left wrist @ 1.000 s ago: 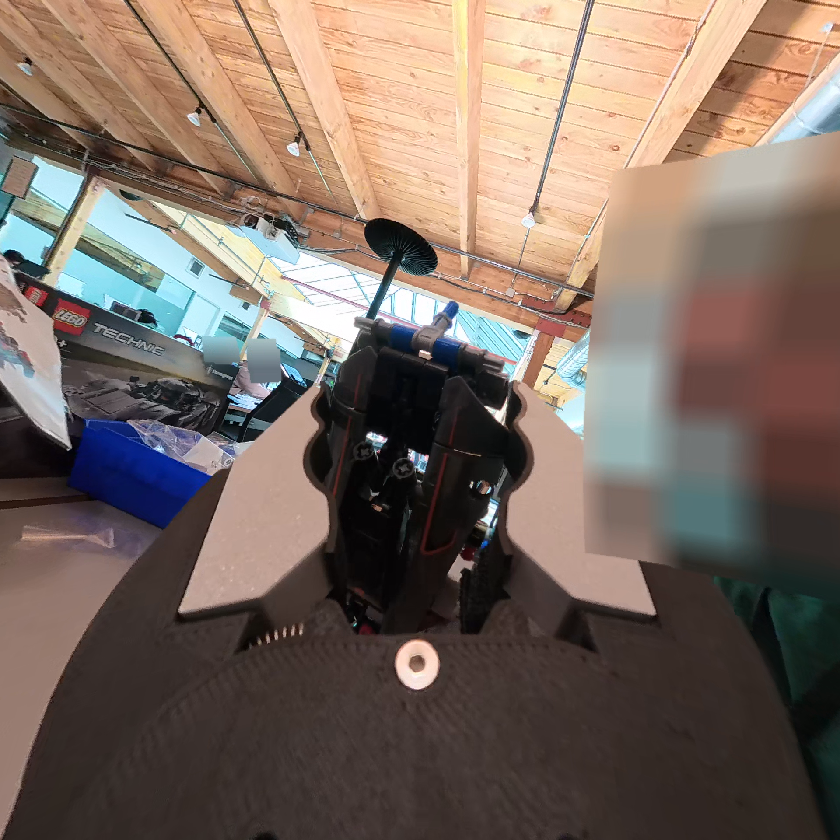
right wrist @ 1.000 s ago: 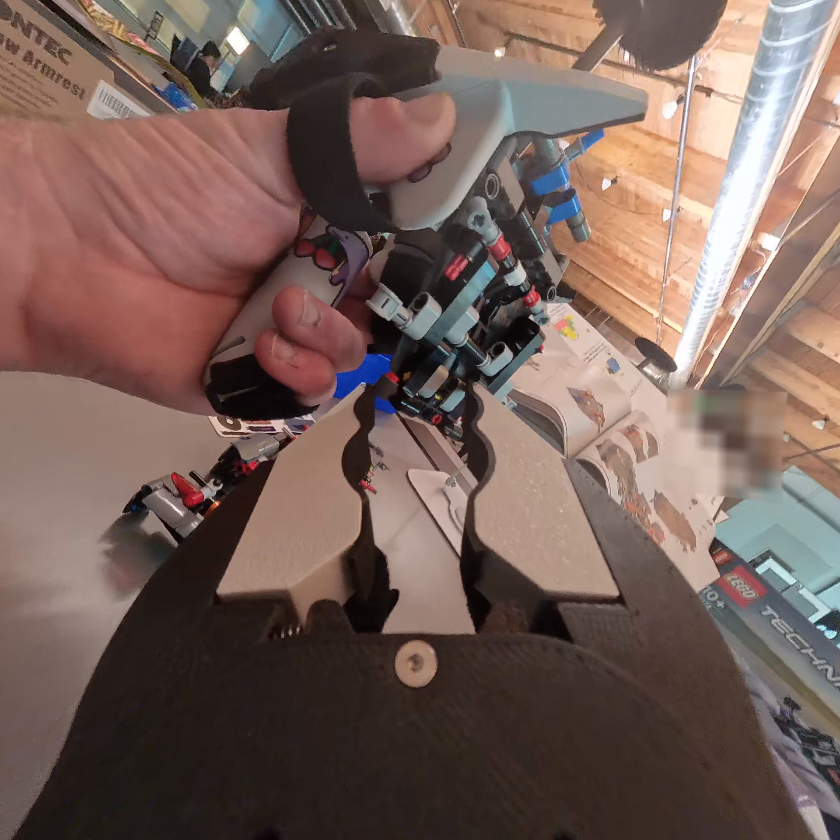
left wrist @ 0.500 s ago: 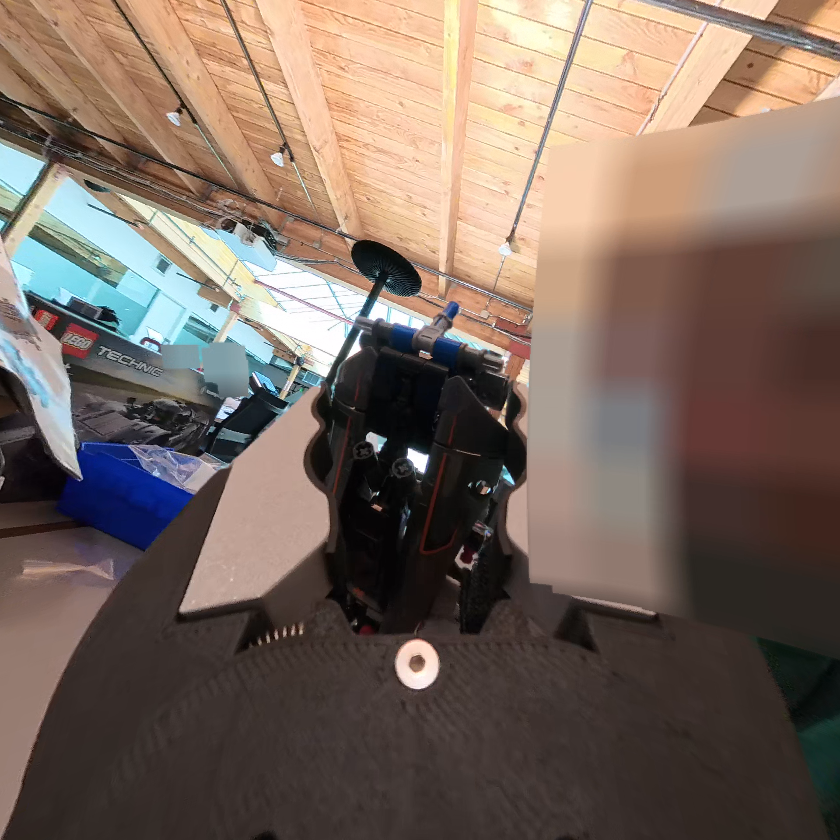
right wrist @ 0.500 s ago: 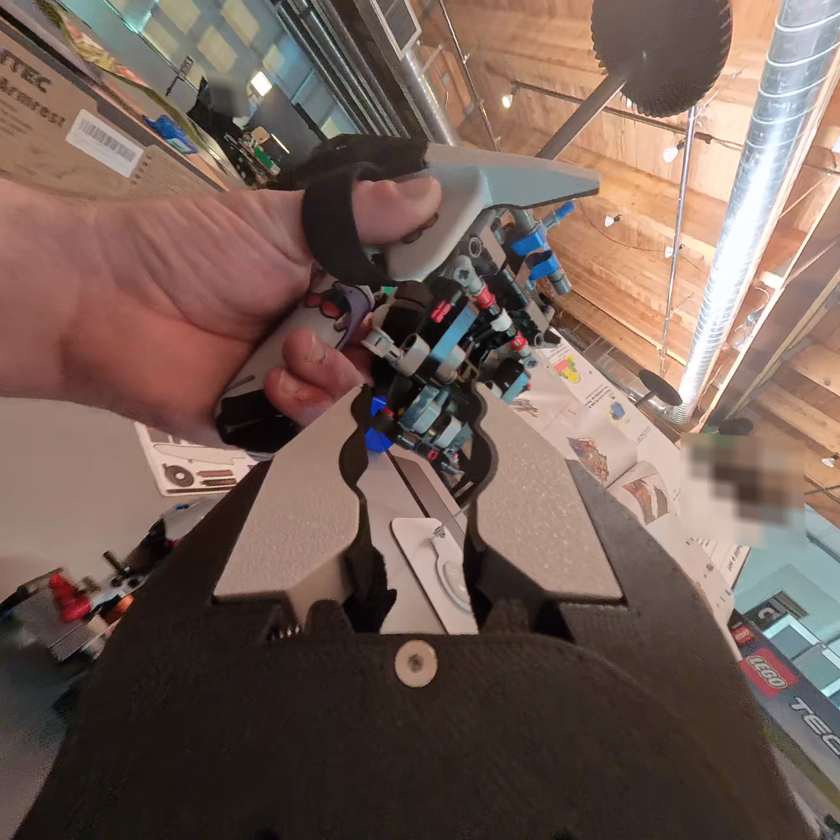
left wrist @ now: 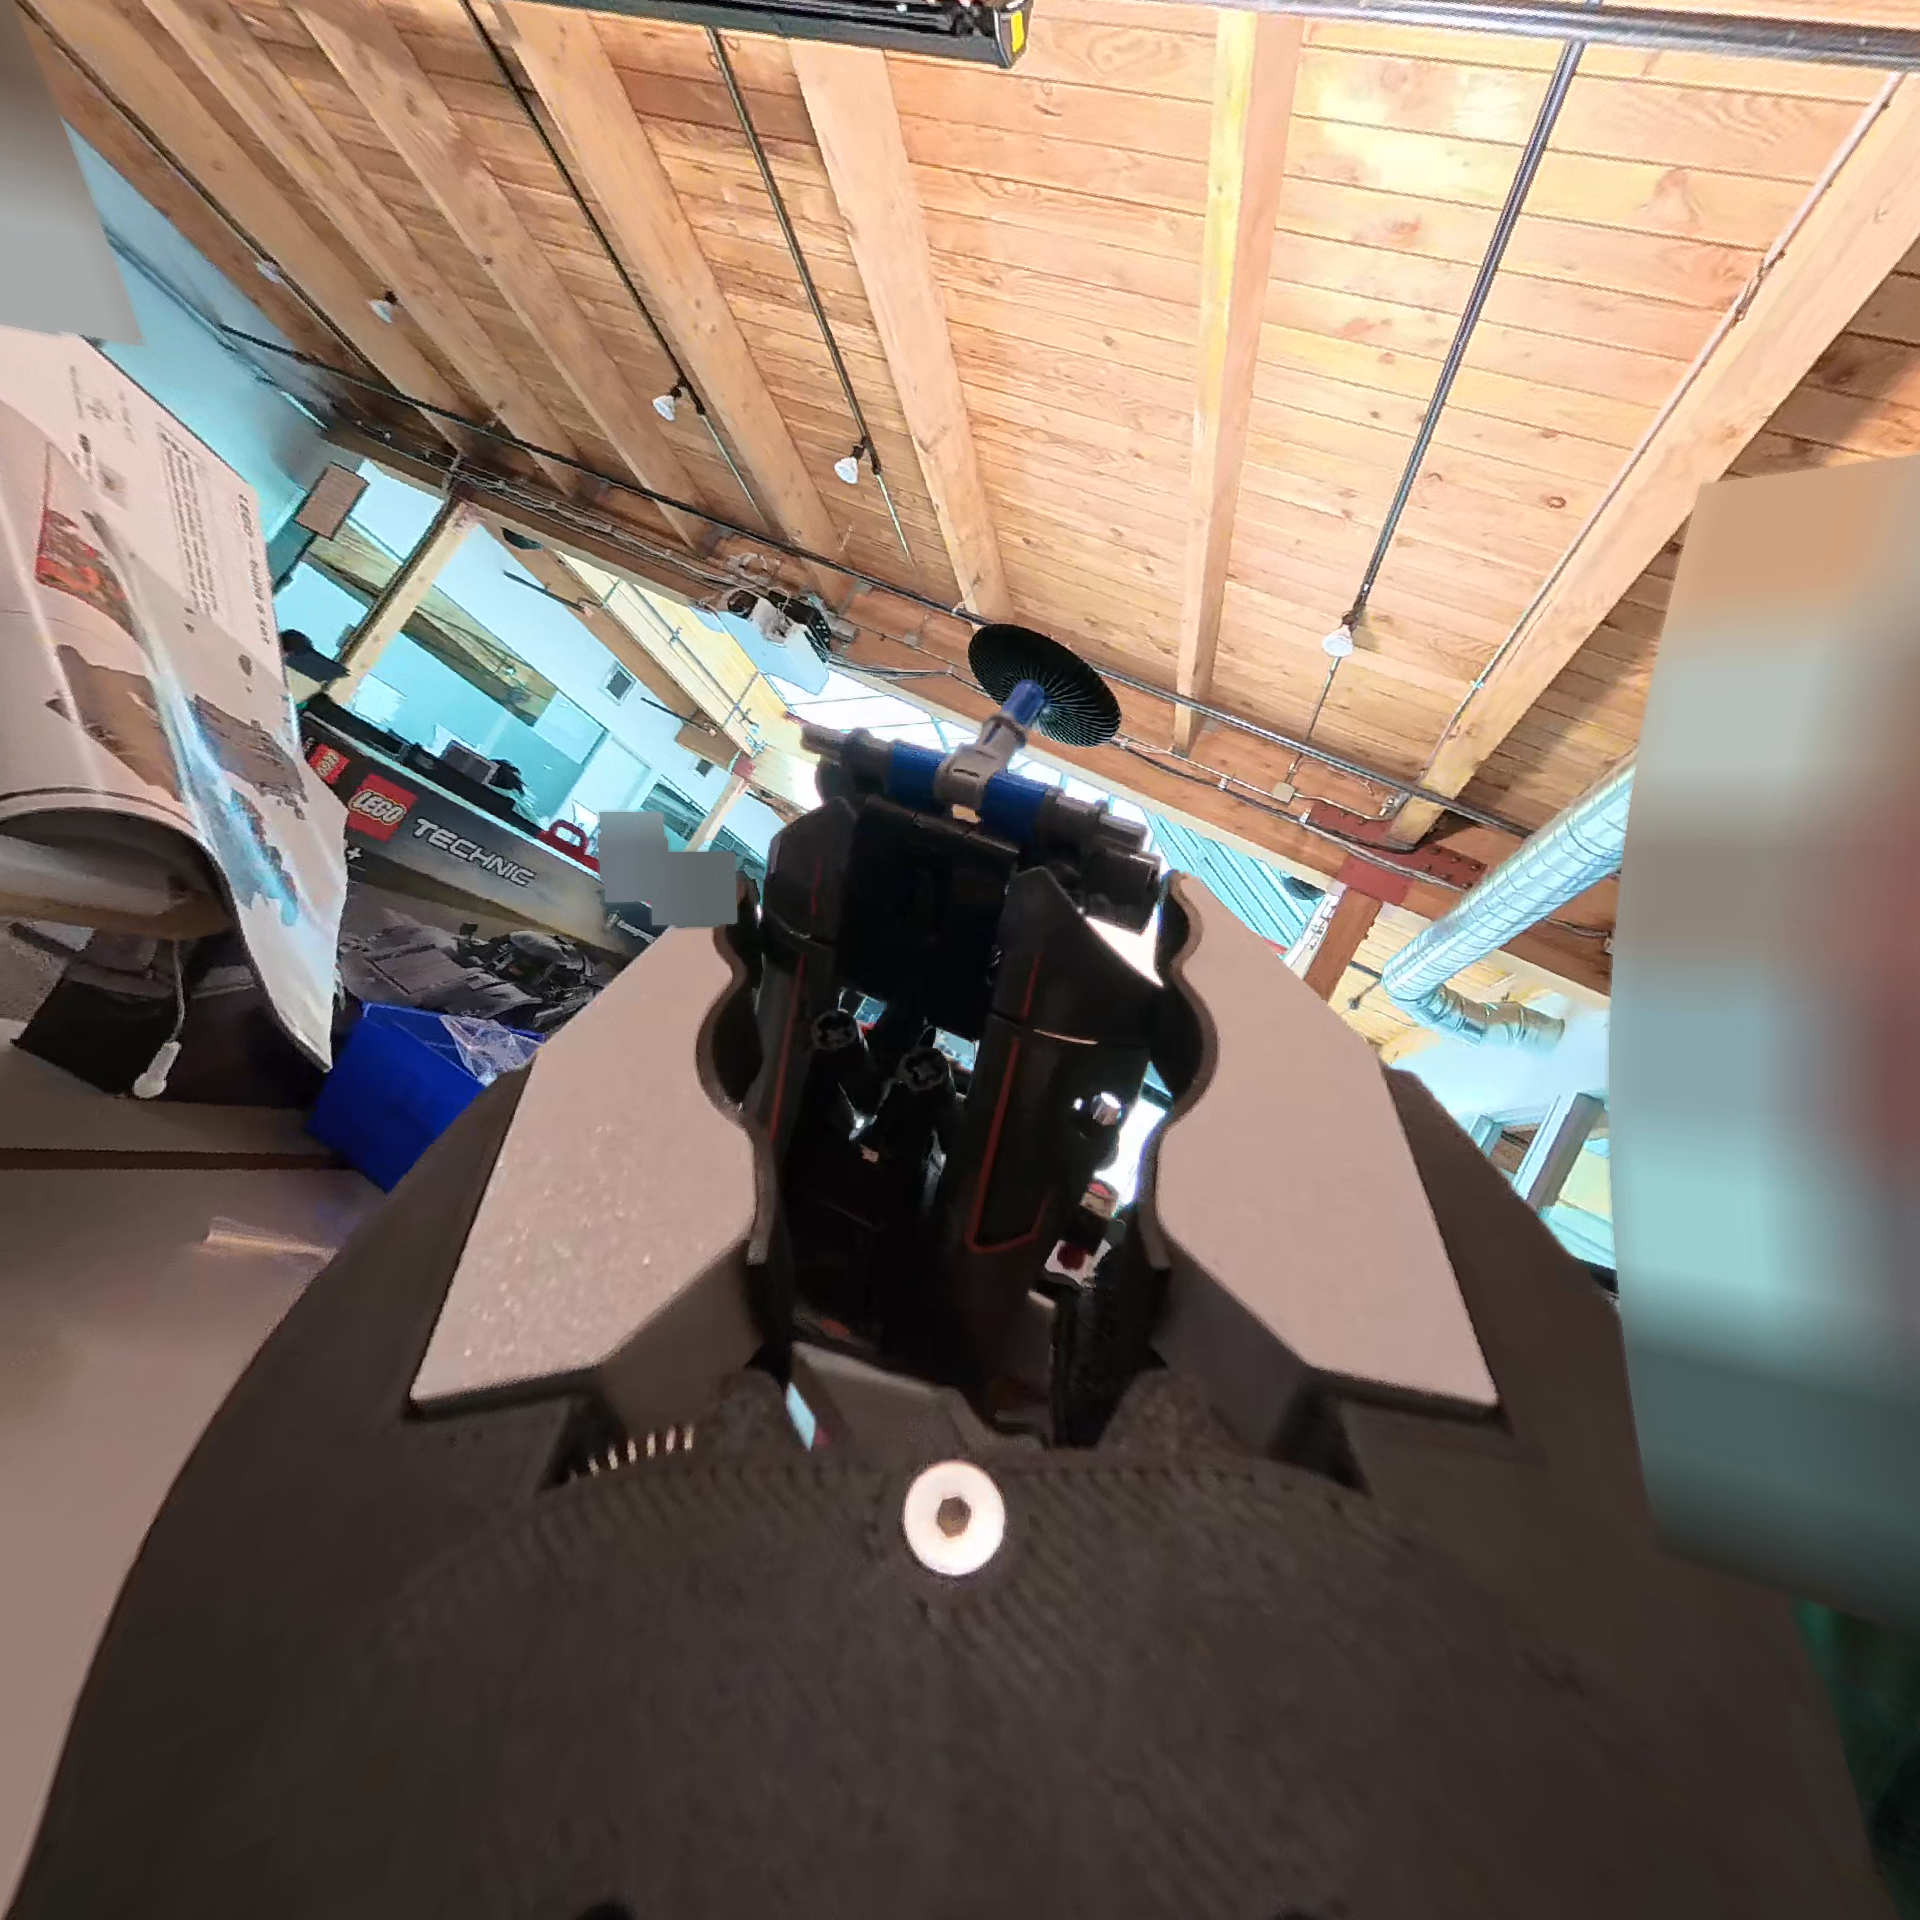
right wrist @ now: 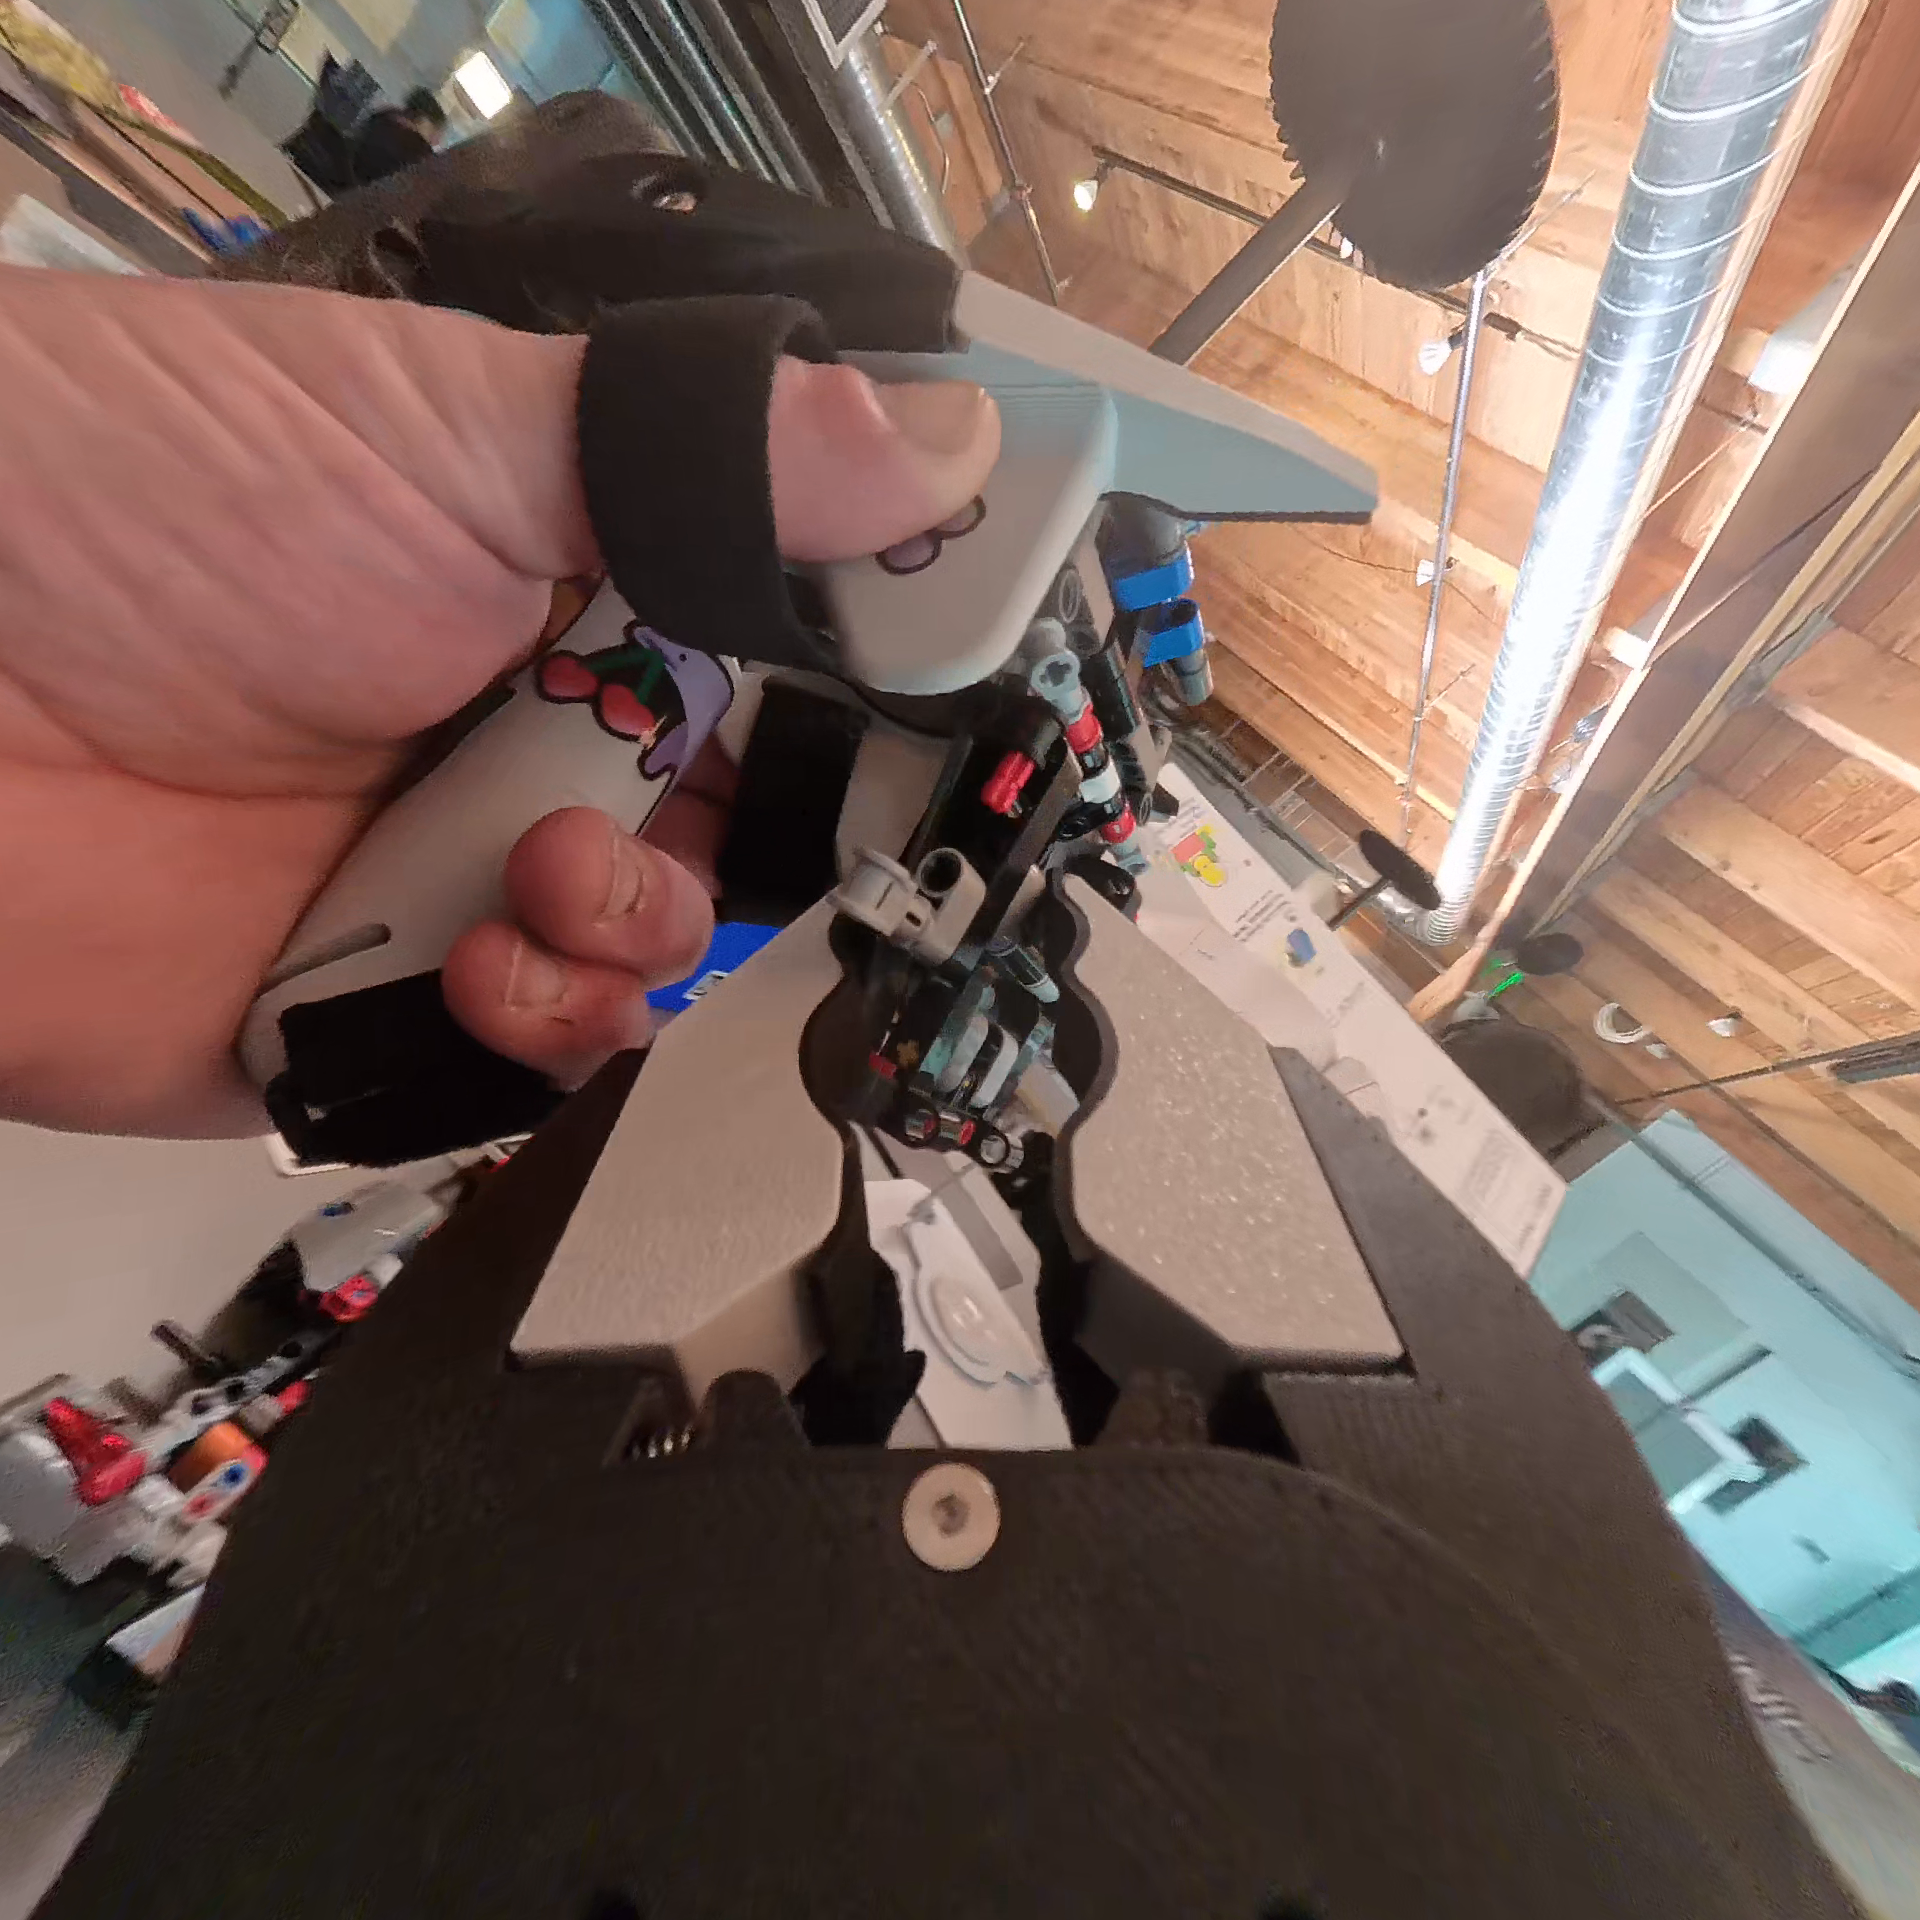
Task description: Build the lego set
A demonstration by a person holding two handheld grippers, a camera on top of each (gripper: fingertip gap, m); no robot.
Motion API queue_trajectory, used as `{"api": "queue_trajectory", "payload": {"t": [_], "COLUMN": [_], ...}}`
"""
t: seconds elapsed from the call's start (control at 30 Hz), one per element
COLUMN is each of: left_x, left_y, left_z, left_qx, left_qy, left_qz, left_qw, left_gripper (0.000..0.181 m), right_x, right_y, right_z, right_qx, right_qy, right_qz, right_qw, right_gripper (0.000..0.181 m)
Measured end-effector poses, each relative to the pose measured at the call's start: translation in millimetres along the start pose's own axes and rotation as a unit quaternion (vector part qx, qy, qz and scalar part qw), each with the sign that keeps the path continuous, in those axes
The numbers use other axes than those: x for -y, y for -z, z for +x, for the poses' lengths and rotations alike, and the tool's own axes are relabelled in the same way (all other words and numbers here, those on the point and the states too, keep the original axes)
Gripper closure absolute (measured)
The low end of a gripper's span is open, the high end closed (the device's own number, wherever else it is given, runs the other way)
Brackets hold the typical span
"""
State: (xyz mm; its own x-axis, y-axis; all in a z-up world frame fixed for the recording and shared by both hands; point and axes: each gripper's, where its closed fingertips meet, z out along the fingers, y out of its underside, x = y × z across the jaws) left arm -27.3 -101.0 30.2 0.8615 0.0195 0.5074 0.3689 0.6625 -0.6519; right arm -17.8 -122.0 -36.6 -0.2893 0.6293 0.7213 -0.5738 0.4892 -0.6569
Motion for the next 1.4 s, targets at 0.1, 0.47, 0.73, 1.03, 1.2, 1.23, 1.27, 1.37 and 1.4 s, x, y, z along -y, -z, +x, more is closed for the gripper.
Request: {"api": "queue_trajectory", "payload": {"t": [0.1, 0.47, 0.73, 1.03, 1.2, 1.23, 1.27, 1.37, 1.4], "left_x": [-7.3, 14.8, 4.6, 3.3, 9.3, 10.3, 12.8, 24.7, 27.3], "left_y": [1.5, 30.4, 48.9, 52.4, 57.6, 57.5, 57.3, 58.4, 58.7], "left_z": [1.1, 12.9, -20.6, -16.4, -30.2, -32.9, -35.4, -39.1, -40.0], "left_qx": [0.018, 0.051, 0.072, -0.006, 0.027, 0.037, 0.047, 0.066, 0.071], "left_qy": [-0.002, -0.068, -0.046, 0.007, 0.011, 0.010, 0.006, 0.000, -0.001], "left_qz": [-0.010, -0.014, -0.089, -0.082, -0.058, -0.054, -0.046, -0.011, -0.004], "left_qw": [1.000, 0.996, 0.992, 0.997, 0.998, 0.998, 0.998, 0.998, 0.997], "left_gripper": [0.107, 0.104, 0.108, 0.156, 0.158, 0.158, 0.159, 0.160, 0.159], "right_x": [0.8, 19.9, 27.2, 24.1, 14.9, 12.5, 10.2, -2.0, -5.2], "right_y": [8.8, 23.1, 30.0, 23.3, 8.8, 5.2, 2.5, -5.9, -6.4], "right_z": [-1.3, 10.3, 12.6, -14.0, -17.5, -17.7, -17.8, -11.8, -8.6], "right_qx": [0.020, 0.189, 0.410, 0.501, 0.473, 0.461, 0.451, 0.400, 0.387], "right_qy": [-0.043, -0.405, -0.657, -0.706, -0.728, -0.732, -0.736, -0.749, -0.751], "right_qz": [0.005, 0.125, 0.211, 0.197, 0.181, 0.179, 0.178, 0.181, 0.186], "right_qw": [0.999, 0.886, 0.596, 0.461, 0.462, 0.468, 0.473, 0.495, 0.502], "right_gripper": [0.153, 0.154, 0.154, 0.152, 0.146, 0.145, 0.140, 0.136, 0.134]}}
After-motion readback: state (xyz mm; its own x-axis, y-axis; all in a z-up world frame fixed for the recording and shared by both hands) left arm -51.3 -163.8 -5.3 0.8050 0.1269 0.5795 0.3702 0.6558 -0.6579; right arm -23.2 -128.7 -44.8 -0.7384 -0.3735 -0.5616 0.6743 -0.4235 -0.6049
